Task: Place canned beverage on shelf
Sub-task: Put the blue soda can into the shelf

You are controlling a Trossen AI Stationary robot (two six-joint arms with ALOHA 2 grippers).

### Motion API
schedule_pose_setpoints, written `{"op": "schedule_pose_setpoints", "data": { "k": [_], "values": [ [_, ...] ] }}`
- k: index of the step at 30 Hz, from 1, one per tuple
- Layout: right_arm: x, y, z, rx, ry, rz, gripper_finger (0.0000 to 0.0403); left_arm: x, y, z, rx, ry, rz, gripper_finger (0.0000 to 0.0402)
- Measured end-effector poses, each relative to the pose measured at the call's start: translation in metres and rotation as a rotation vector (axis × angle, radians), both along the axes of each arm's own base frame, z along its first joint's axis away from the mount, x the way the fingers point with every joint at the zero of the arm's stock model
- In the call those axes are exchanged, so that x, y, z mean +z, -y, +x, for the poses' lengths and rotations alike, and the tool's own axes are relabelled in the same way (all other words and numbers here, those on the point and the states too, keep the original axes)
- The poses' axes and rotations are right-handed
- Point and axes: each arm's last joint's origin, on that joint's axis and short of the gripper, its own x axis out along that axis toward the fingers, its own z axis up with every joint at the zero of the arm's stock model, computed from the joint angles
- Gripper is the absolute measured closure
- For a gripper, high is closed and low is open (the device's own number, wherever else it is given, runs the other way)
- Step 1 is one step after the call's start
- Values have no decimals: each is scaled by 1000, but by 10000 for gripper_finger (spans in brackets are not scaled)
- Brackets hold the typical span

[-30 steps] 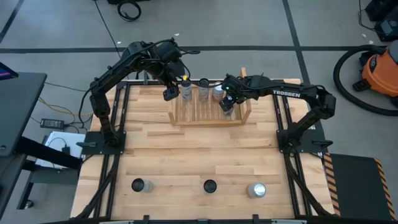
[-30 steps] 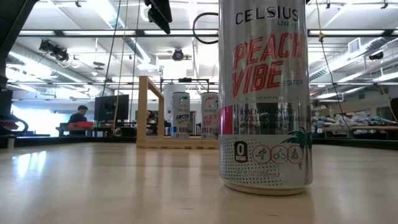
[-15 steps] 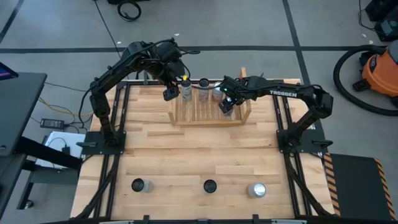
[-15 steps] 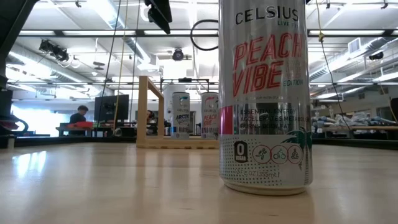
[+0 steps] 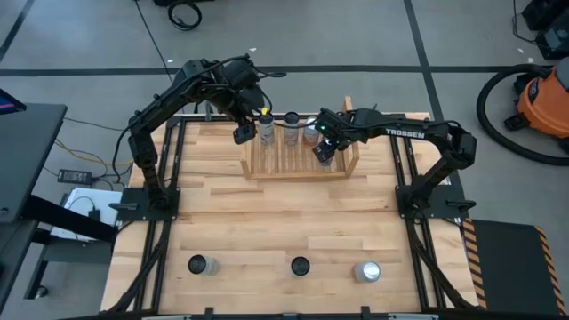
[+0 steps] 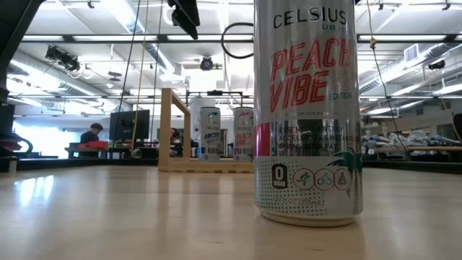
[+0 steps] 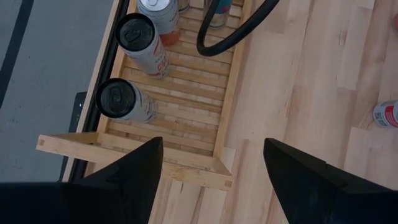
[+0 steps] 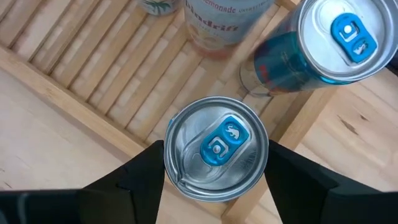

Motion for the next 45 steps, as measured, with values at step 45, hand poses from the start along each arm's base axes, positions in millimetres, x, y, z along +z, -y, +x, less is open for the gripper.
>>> {"op": "schedule_pose_setpoints", "data": {
  "k": [45],
  "values": [
    [-2, -6, -2, 29, -46, 24, 110, 0, 0, 0, -1, 1, 1, 122]
  ]
}}
